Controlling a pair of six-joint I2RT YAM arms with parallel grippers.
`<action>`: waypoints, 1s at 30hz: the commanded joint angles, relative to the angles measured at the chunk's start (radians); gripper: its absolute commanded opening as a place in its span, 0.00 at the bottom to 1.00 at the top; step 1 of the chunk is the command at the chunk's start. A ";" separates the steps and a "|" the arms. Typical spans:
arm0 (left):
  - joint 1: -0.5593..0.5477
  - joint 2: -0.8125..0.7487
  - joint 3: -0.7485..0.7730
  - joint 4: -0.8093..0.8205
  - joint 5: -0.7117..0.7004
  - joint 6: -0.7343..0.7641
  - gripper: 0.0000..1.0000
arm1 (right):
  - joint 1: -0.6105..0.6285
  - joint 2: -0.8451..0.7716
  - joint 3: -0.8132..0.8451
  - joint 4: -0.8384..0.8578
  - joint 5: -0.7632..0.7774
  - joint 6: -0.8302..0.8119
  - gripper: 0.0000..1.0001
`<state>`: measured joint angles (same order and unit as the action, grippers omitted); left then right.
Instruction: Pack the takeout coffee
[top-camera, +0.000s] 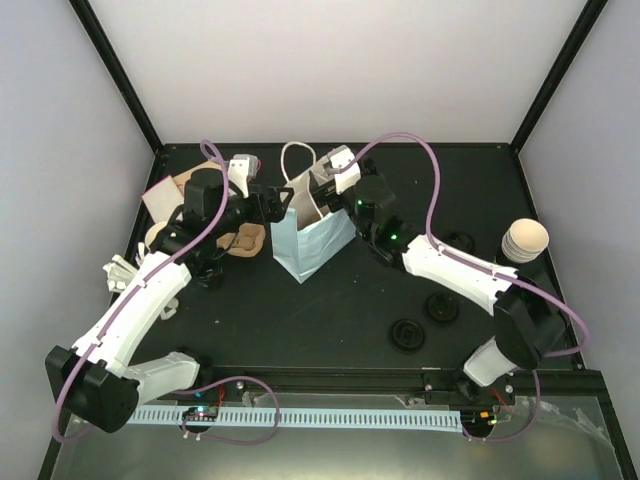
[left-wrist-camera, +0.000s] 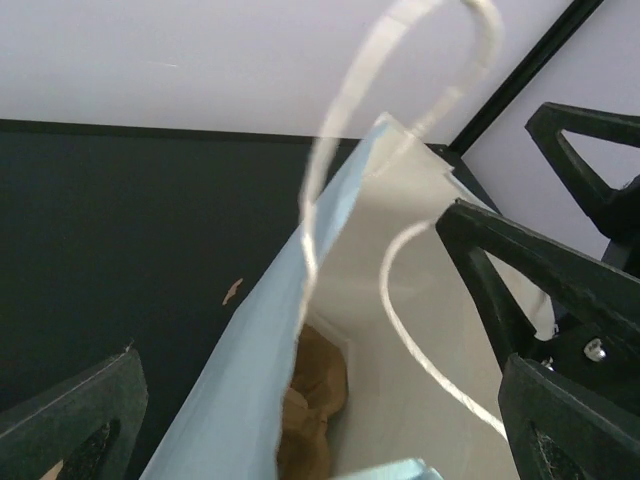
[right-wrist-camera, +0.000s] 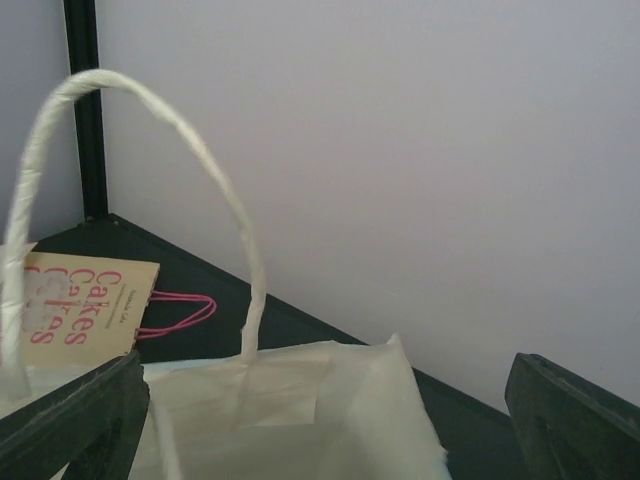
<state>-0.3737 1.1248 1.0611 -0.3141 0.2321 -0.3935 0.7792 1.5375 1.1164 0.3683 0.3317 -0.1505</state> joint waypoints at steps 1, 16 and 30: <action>0.015 -0.025 0.004 -0.025 0.019 0.016 0.99 | 0.003 0.010 0.070 0.012 0.023 -0.031 1.00; 0.032 -0.063 0.018 -0.126 0.013 0.107 0.99 | 0.002 -0.275 -0.079 -0.056 0.058 0.090 1.00; 0.038 0.005 0.054 -0.195 0.202 0.282 0.95 | 0.001 -0.568 -0.175 -0.501 0.126 0.324 1.00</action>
<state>-0.3416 1.1019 1.0714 -0.4847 0.3756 -0.1627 0.7792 1.0225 0.9836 0.0013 0.4400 0.0769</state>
